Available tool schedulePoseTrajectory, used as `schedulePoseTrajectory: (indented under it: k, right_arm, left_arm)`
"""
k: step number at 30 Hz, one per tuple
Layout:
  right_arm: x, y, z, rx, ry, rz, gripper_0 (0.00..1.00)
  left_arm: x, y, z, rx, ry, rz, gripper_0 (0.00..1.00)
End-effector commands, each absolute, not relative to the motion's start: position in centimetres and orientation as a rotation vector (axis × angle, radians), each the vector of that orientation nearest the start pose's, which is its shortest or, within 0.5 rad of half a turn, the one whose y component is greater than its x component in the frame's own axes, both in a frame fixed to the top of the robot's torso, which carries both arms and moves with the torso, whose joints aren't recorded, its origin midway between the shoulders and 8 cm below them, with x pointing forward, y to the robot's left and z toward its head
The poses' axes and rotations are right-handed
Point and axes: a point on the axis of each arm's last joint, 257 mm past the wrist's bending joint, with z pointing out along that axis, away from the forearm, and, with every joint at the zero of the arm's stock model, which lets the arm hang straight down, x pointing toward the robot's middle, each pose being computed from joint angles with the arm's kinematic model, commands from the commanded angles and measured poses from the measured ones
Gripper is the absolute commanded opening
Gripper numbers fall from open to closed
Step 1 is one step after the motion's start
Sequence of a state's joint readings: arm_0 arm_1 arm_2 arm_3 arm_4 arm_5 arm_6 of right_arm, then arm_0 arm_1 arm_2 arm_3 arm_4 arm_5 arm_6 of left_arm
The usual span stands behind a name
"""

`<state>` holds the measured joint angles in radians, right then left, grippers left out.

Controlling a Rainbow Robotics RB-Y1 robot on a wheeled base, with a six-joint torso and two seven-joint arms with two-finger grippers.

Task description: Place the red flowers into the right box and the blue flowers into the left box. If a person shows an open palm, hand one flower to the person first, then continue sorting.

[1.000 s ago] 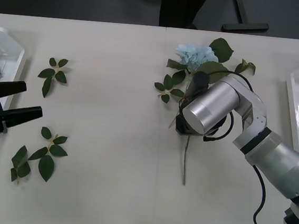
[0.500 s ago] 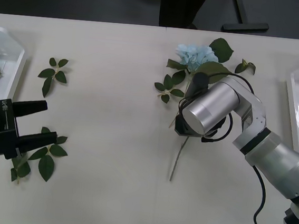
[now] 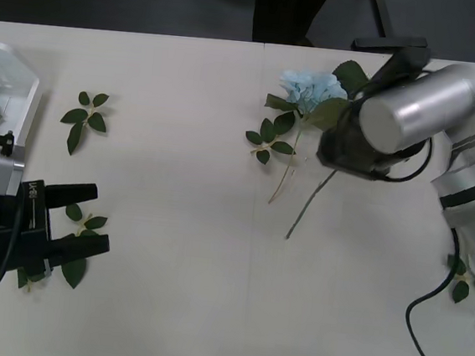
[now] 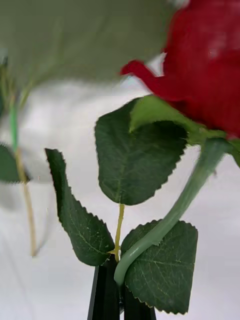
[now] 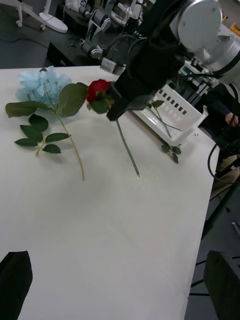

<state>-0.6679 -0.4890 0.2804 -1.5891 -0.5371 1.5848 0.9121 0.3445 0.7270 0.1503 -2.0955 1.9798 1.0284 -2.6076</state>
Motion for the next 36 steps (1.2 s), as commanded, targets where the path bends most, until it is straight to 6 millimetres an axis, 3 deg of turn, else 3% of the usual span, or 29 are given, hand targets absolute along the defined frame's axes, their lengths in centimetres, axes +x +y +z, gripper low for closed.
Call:
schedulePoseTrajectory:
  k: [1, 5, 8, 12, 16, 19, 25, 34, 35, 36]
  right_arm:
    - [54.7, -29.4, -16.7, 0.088, 2.555, -0.039, 0.0]
    - [55.0, -36.9, -15.1, 0.027, 2.535, -0.269, 0.0]
    - [55.1, -44.2, -14.2, 0.019, 2.519, -0.456, 0.0]
    - [55.3, -51.1, -13.2, -0.012, 2.486, -0.586, 0.0]
    - [55.6, -55.7, -12.5, -0.041, 2.447, -0.674, 0.0]
    - [55.9, -59.6, -13.2, -0.053, 2.405, -0.763, 0.0]
    - [55.1, -63.4, -16.5, -0.13, 2.421, -0.875, 0.0]
    - [54.4, -63.5, -18.5, -0.25, 2.462, -0.984, 0.0]
    - [54.5, -63.5, -18.5, -0.262, 2.455, -0.991, 0.03]
    - [54.8, -63.4, -18.4, -0.273, 2.446, -0.993, 0.24]
  left_arm:
    - [30.4, 14.7, -13.7, 0.89, 1.58, -0.927, 1.0]
    - [30.4, 14.7, -13.3, 0.882, 1.571, -0.941, 1.0]
    - [30.3, 14.5, -13.3, 0.9, 1.57, -0.945, 1.0]
    - [30.1, 14.6, -13.2, 0.907, 1.589, -0.963, 1.0]
    - [29.8, 14.8, -13.0, 0.916, 1.601, -0.981, 1.0]
    - [29.6, 15.1, -12.6, 0.921, 1.609, -0.997, 1.0]
    - [29.5, 15.6, -12.3, 0.924, 1.626, -1.008, 1.0]
    - [30.5, 16.8, -12.5, 0.888, 1.651, -1.012, 1.0]
    - [30.4, 16.9, -12.5, 0.882, 1.652, -1.021, 1.0]
    - [30.4, 16.9, -12.5, 0.877, 1.655, -1.028, 1.0]
